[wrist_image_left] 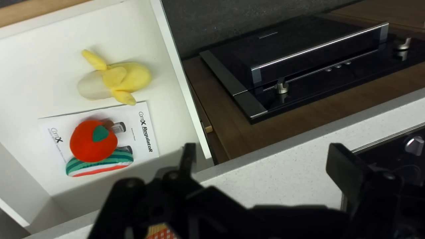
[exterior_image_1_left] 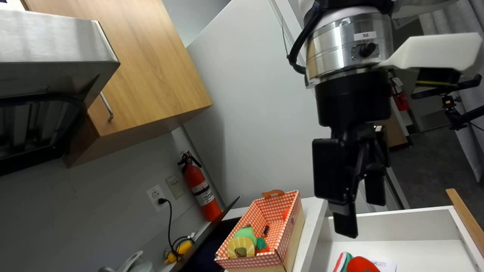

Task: Remove the banana and tomato plush toys from the open drawer and put them inside the basket

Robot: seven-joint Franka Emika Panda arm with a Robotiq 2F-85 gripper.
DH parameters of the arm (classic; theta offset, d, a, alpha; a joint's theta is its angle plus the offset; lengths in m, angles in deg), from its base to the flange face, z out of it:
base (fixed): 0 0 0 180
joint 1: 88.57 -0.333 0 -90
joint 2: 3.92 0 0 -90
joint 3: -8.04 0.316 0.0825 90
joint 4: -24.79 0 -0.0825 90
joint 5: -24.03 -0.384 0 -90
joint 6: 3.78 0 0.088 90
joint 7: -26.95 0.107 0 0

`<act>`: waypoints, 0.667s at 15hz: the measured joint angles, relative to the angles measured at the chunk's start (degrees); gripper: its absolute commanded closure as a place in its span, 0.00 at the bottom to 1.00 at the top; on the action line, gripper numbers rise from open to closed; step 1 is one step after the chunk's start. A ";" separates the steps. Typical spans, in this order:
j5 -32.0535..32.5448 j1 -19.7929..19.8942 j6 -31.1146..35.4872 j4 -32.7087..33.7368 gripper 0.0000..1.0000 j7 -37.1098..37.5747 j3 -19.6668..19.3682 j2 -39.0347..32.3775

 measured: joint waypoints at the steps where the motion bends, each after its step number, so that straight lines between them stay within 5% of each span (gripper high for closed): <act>1: 0.00 0.00 -0.03 -0.01 0.00 0.00 -0.04 0.00; 10: 1.53 1.02 -0.17 -1.06 0.00 -0.13 -1.34 -1.06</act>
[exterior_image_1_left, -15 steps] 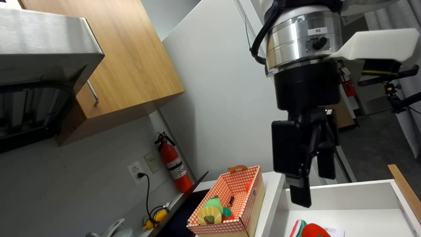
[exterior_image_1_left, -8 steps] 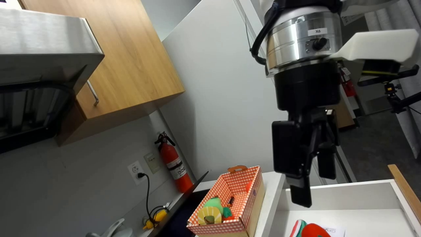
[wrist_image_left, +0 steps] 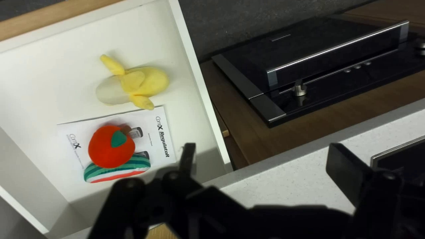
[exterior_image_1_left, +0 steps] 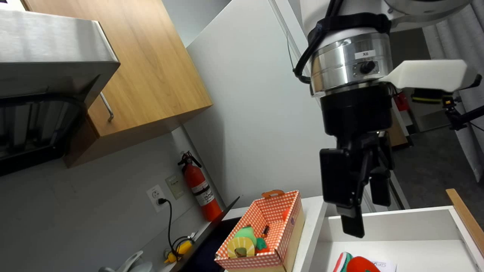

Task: Remove the banana and tomato plush toys from the open drawer and put them inside the basket

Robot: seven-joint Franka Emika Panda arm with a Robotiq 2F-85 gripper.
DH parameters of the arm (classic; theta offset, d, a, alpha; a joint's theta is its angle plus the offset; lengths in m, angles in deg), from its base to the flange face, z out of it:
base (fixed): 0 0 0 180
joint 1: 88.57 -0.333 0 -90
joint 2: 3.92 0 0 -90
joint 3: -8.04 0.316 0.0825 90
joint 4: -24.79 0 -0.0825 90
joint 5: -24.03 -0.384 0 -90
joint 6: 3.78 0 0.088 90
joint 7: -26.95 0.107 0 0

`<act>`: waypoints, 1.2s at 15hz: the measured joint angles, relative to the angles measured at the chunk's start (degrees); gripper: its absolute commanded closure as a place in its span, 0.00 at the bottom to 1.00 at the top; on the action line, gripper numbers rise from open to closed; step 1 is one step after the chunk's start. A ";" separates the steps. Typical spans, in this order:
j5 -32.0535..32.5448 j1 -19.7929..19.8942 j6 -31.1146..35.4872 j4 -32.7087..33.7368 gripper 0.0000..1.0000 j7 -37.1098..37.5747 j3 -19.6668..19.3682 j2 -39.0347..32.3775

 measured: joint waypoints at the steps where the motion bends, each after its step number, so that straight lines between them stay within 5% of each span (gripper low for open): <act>1: 0.65 0.38 0.01 -0.22 0.00 0.00 -0.22 -0.14; 9: 7.91 6.07 1.93 -2.57 0.00 1.49 -1.04 -2.31; 18: 13.03 11.92 13.34 -5.62 0.00 11.93 -1.20 -12.66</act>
